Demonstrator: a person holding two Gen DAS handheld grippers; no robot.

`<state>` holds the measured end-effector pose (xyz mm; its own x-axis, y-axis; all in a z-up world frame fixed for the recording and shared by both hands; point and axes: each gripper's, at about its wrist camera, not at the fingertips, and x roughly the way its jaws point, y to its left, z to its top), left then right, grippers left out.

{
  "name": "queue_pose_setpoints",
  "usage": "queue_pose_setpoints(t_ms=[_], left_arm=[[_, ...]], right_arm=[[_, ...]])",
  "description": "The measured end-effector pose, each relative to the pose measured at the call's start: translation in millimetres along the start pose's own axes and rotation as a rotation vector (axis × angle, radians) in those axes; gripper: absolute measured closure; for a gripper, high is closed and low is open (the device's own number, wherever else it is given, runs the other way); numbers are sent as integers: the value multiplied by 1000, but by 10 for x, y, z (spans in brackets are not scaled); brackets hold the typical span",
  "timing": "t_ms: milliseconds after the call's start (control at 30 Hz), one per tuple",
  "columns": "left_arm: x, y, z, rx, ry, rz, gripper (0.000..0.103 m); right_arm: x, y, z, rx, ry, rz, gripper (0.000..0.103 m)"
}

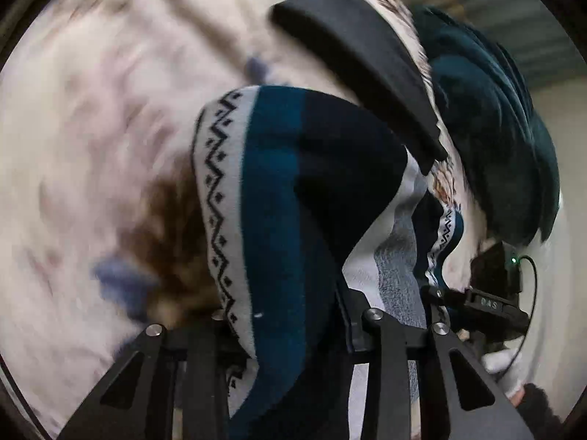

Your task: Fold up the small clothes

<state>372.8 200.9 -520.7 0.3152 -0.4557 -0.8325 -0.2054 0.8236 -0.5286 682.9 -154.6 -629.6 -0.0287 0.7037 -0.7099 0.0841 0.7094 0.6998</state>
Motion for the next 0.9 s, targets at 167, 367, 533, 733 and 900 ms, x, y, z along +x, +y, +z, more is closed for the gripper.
queue_pose_setpoints(t_ms=[167, 367, 533, 733, 900], left_arm=[[135, -49, 584, 77, 82, 27, 62], [-84, -104, 424, 86, 33, 200, 16], [-522, -11, -97, 41, -85, 392, 7], [-493, 425, -725, -42, -26, 549, 7], [-290, 860, -954, -116, 43, 580, 7]], right_arm=[[-214, -72, -359, 145, -64, 102, 78], [-446, -86, -745, 264, -140, -72, 67], [-663, 26, -994, 312, -220, -112, 52], [-637, 76, -1256, 268, -186, -223, 72], [-908, 305, -1515, 282, -267, -202, 96]])
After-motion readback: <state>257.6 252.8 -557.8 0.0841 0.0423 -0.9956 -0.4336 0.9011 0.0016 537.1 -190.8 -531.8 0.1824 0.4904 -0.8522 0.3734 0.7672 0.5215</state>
